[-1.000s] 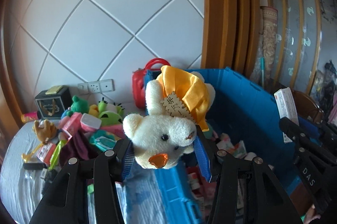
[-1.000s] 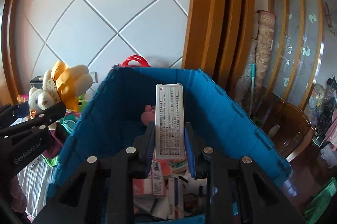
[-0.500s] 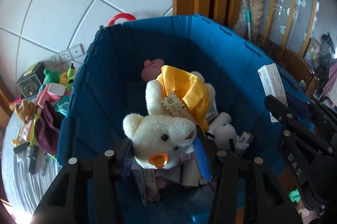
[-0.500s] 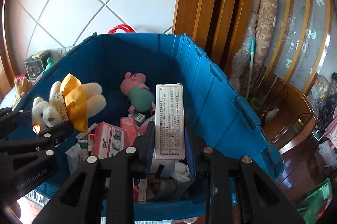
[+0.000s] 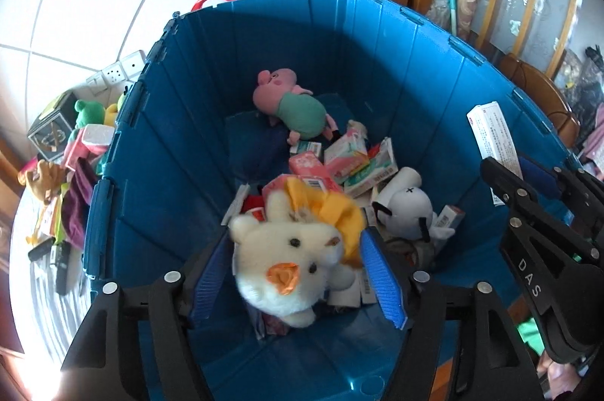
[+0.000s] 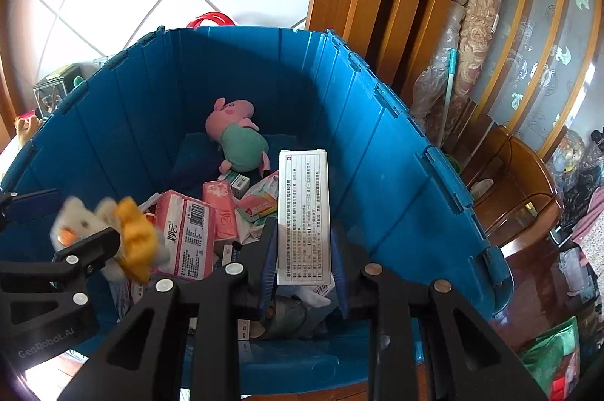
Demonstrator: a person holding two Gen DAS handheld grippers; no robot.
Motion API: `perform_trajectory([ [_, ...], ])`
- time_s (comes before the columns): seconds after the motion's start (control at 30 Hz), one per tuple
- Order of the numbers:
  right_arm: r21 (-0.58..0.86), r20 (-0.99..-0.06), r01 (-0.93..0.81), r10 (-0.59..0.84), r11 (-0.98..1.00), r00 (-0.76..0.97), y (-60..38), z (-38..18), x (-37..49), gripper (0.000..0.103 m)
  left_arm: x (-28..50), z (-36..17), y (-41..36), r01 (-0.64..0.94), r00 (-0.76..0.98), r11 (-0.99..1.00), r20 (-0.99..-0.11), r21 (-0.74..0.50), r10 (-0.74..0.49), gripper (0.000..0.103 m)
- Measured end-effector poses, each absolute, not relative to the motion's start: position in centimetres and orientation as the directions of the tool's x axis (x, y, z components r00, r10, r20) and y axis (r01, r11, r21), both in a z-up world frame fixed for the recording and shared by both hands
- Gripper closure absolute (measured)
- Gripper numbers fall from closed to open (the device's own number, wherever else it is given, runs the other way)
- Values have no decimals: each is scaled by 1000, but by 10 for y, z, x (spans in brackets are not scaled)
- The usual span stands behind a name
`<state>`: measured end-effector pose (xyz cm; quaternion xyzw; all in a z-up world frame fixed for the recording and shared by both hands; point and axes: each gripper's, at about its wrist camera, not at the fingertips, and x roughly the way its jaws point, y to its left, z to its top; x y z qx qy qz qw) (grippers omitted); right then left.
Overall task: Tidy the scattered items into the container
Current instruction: 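Lower both items into the blue crate and open both tools, then withdraw both tools from the crate toward the pile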
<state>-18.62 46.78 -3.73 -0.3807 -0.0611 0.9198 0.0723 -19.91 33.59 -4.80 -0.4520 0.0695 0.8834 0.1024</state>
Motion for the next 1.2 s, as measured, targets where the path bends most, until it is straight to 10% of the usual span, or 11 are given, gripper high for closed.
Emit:
perform_trajectory([
  [0.13,-171,-679,-107,196,-979,-708,470,-33,-184,26,-196,-41,332,-247,-594,-969,-795,33,124,23],
  [0.4,-157,-652,-147,214,-977,-728,473,-22,-176,5,-185,-25,323,-248,-651,-968,-747,42,134,22],
  [1.2,-108,-577,-78,126,-991,-807,343,13,-145,0,-136,7,151,-110,-768,-994,-636,15,76,19],
])
